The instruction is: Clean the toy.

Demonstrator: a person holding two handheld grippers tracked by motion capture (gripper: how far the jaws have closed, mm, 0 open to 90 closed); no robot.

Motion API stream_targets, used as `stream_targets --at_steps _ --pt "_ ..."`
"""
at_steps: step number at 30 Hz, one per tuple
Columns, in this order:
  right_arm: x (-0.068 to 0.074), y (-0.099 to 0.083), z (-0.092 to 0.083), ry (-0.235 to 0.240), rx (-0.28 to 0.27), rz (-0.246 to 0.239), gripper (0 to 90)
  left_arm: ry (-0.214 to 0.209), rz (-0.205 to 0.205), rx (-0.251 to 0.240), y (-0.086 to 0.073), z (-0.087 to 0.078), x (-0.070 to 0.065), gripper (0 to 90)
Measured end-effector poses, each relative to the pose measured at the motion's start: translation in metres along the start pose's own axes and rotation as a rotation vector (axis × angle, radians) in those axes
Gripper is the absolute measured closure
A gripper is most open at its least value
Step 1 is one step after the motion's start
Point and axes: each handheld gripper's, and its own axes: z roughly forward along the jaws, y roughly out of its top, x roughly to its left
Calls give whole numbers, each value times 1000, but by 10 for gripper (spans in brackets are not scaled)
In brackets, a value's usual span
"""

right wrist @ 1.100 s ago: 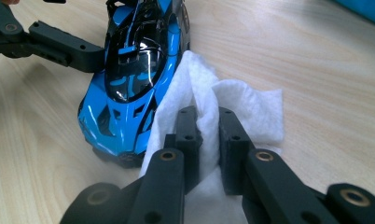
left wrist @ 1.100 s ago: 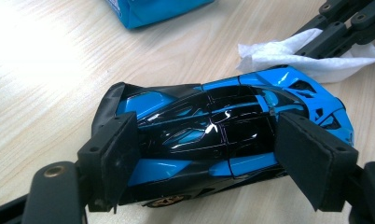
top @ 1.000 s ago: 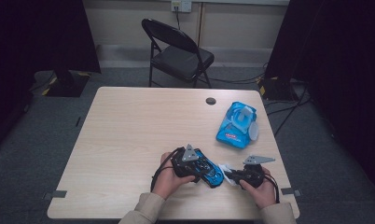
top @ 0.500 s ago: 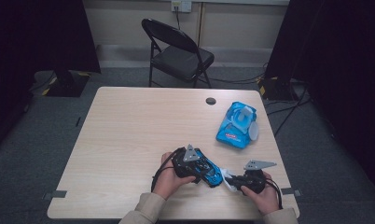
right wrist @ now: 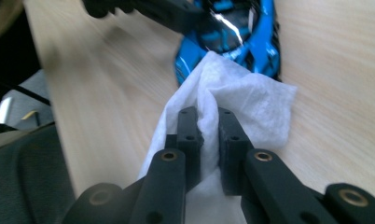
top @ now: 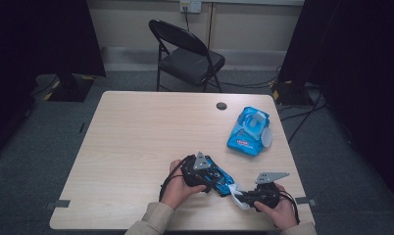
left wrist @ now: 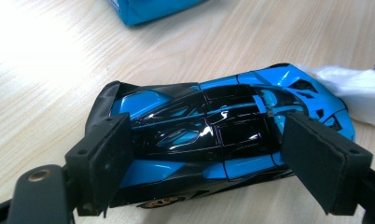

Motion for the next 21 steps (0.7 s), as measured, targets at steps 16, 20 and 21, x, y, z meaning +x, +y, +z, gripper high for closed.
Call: stream_targets --at_steps 16,20,21 --pt "-20 69 -18 -59 -214 73 825 -11 5 -16 -1 0 -1 160" --pt "-31 83 0 -143 -220 77 825 -18 6 -26 -2 0 -1 160" --pt "-33 87 6 -158 -217 77 825 -19 6 -24 -2 0 -1 160"
